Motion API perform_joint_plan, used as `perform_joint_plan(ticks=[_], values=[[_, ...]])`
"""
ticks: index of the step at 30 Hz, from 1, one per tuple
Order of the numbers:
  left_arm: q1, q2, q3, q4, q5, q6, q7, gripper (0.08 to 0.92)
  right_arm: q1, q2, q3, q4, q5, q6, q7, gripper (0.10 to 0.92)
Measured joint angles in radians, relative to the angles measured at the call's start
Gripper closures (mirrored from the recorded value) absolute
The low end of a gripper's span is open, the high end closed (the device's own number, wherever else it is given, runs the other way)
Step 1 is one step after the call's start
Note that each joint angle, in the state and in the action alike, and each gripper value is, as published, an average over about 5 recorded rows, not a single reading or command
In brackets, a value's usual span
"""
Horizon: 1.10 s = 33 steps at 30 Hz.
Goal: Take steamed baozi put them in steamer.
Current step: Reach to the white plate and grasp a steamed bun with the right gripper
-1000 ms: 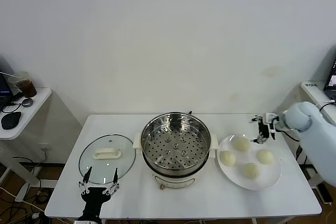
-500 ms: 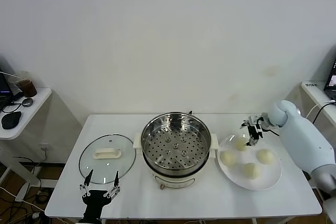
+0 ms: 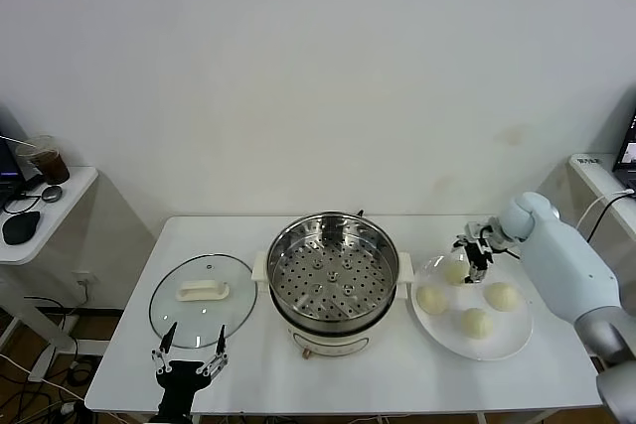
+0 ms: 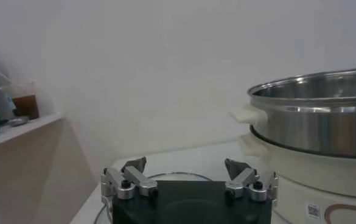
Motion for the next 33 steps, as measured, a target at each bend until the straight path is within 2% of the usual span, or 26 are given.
perform_joint_plan(ticks=[21, 33], values=[[-0.001, 0.000, 0.002, 0.001, 0.003, 0.005, 0.001, 0.177, -0.007, 0.022, 0.018, -0.052, -0.052, 0.006, 0.026, 0.203], [-0.005, -0.001, 0.005, 0.003, 0.003, 0.008, 0.000, 0.177, -0.007, 0.016, 0.018, -0.054, -0.045, 0.006, 0.028, 0.347]])
